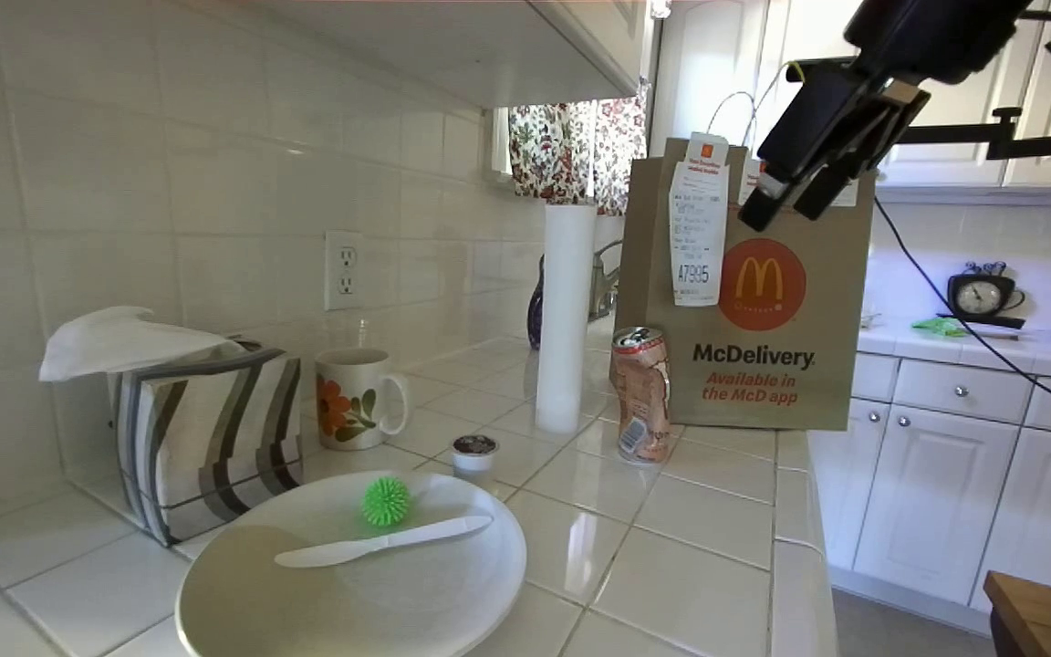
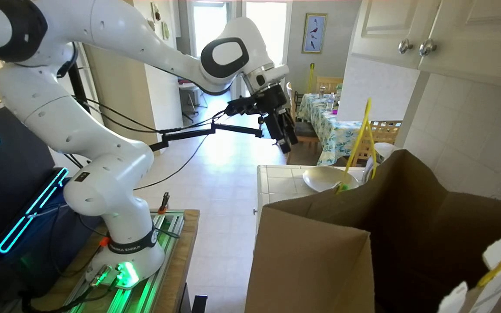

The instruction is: Put the can inside the paper bag

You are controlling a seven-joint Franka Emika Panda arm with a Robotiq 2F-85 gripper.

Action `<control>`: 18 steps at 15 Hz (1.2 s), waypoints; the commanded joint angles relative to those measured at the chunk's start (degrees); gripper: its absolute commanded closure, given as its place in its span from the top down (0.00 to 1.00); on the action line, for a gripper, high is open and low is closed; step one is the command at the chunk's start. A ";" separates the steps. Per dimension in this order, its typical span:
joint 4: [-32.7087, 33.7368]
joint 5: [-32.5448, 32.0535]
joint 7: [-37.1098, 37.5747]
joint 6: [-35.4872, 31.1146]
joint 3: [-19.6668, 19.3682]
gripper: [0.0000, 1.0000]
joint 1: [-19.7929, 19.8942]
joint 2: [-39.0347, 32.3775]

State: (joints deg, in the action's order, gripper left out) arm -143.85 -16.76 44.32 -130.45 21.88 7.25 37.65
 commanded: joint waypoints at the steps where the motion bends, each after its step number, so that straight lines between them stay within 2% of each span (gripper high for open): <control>1: 0.58 -4.53 8.89 -3.01 4.51 1.00 2.17 -3.04; 5: 1.53 -10.41 24.87 -1.12 9.70 1.00 5.92 -5.02; 8: 2.07 -15.13 34.76 -0.73 11.30 1.00 7.01 -6.85; 10: 1.81 -17.27 34.22 -3.44 9.45 1.00 4.80 -8.42; 11: 0.50 -16.43 33.46 -1.32 7.99 1.00 3.02 -6.74; 18: 1.15 -17.24 33.78 -1.86 7.66 1.00 2.52 -8.01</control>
State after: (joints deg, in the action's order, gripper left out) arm -142.99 -31.82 76.57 -133.31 32.19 12.84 30.69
